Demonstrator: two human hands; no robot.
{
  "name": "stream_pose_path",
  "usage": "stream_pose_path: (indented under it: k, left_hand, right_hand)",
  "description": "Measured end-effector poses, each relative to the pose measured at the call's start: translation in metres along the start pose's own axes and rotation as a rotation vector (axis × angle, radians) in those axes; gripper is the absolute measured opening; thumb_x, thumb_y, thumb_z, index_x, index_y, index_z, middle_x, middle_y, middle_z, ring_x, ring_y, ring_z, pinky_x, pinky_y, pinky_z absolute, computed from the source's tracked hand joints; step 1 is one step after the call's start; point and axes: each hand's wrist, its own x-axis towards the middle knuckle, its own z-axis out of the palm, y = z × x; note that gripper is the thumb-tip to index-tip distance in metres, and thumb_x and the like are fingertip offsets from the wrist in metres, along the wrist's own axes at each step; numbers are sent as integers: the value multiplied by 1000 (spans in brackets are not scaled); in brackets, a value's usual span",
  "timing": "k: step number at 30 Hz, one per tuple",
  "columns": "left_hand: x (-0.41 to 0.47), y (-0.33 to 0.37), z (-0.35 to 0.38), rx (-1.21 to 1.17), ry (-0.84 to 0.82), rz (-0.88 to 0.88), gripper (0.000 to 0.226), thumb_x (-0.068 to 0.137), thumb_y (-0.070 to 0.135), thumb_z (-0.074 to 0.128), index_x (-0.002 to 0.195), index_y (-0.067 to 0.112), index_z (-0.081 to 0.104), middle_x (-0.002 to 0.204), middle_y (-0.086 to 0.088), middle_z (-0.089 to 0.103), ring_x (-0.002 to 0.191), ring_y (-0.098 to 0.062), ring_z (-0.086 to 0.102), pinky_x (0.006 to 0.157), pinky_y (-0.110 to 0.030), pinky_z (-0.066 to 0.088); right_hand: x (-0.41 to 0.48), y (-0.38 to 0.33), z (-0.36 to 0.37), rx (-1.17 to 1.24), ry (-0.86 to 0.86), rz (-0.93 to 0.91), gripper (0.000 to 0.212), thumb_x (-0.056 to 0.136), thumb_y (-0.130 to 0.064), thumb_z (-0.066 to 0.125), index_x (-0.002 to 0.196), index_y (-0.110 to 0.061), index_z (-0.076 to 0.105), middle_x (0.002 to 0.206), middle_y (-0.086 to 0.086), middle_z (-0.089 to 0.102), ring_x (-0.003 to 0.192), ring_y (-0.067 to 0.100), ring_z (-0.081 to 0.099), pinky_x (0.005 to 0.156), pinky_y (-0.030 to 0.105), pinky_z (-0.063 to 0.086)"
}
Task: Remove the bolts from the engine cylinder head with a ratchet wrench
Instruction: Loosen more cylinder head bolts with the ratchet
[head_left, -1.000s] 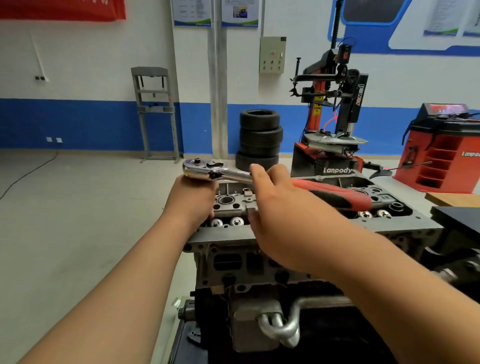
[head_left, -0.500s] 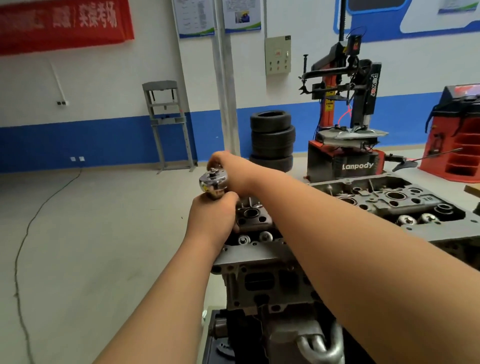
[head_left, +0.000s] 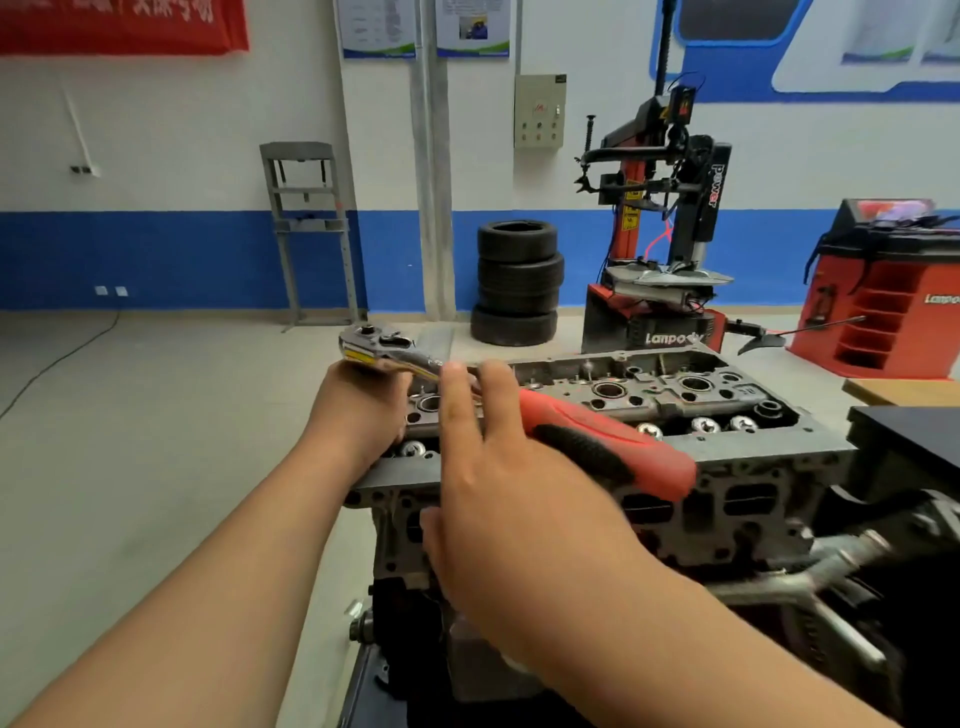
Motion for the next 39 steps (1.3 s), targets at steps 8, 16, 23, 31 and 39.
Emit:
stream_pose_path:
  k: [8,16,23,31,39]
  left_hand:
    - [5,-11,2,-171,-53,-138,22,80,25,59,62,13,63,45,-4,58,51,-20,55,56,-30,43]
    - [9,-14,1,-204,-42,-196,27,80,21,52,56,11,61,43,-8,57,39,-15,52,45,-23,43]
    - [10,-10,4,-212,-64,-149,22,86,18,47,68,14,58,47,-3,51,41,-18,47,50,-27,42]
    - [8,-7,5,-89,-85,-88,33,91,13,42,59,10,48,48,-8,50,46,-24,49,54,-28,41]
    - [11,-15,5,-185,-86,-145,22,83,22,57,64,12,59,48,-2,60,48,-18,57,55,-28,43]
  right_hand:
    - [107,57,-4,113,-113,146,65,87,-11,56,141,-21,21,139,7,25,98,31,53,75,39,45]
    - [196,17,20,410,-298,-12,53,91,-12,55,139,-13,34,130,11,38,113,29,49,99,32,37]
    - [155,34,18,246,-173,172,68,84,-2,60,140,-11,22,148,8,15,101,29,54,80,39,44]
    - [27,25,-3,-144,63,105,90,86,-25,59,146,-15,-8,143,7,7,60,27,39,39,27,21]
    - [62,53,-17,-1,-5,94,59,91,-36,52,140,-18,25,134,5,36,98,26,55,68,33,44]
